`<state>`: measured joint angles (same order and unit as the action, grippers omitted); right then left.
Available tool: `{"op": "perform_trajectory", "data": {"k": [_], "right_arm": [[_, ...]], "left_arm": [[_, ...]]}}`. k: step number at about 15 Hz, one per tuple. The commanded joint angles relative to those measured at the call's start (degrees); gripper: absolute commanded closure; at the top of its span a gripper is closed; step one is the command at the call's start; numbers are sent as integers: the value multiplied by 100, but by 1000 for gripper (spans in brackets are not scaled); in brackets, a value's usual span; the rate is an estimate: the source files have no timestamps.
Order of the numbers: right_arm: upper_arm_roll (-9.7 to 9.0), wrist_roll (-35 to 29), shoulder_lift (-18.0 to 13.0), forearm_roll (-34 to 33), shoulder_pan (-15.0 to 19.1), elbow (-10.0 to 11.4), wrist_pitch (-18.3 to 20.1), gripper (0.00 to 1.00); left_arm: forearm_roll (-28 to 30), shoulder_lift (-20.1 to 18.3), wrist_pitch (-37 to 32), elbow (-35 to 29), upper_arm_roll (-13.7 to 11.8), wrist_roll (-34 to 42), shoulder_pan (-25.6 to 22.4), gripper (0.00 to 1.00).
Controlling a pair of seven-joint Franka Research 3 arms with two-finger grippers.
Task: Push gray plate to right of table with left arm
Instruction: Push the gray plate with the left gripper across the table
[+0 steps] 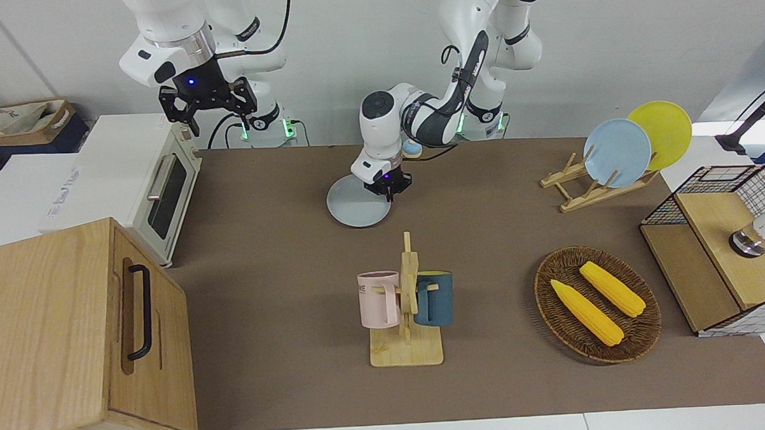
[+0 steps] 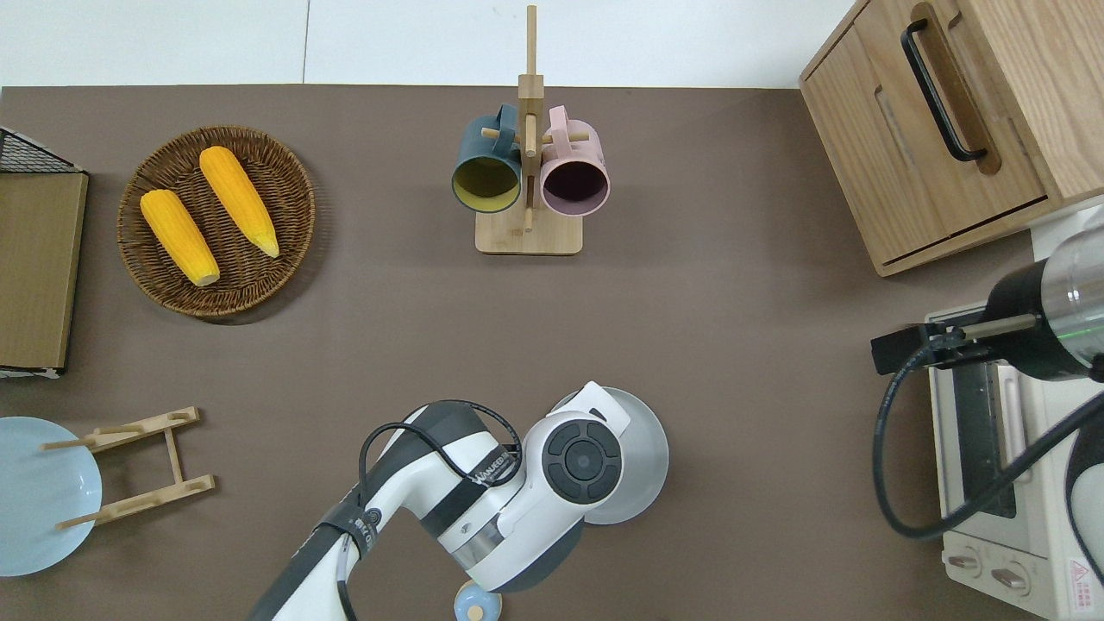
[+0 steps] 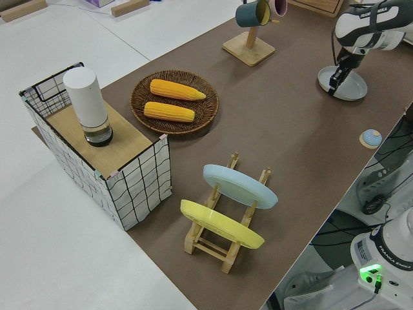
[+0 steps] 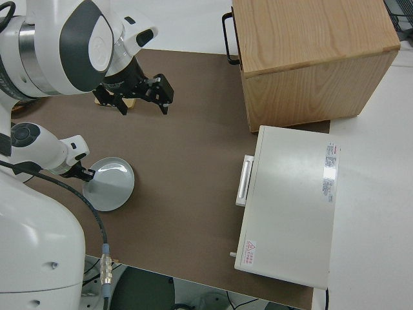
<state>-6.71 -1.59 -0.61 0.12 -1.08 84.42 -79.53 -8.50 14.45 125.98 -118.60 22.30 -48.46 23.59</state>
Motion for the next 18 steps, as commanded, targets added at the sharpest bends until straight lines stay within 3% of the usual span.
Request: {"op": "perform_trajectory", "data": {"k": [1, 13, 18], "right_arm": [[-85, 1, -36, 59, 116, -22, 78, 17], [-85, 1, -36, 59, 116, -22, 69, 17], [-85, 1, -36, 59, 116, -22, 78, 17]], "left_arm": [[-21, 488, -355, 635, -32, -347, 233, 1000], [-311, 998, -347, 997, -32, -1016, 673, 1000], [-337, 1305, -355, 1435, -41, -1235, 857, 1000]]}}
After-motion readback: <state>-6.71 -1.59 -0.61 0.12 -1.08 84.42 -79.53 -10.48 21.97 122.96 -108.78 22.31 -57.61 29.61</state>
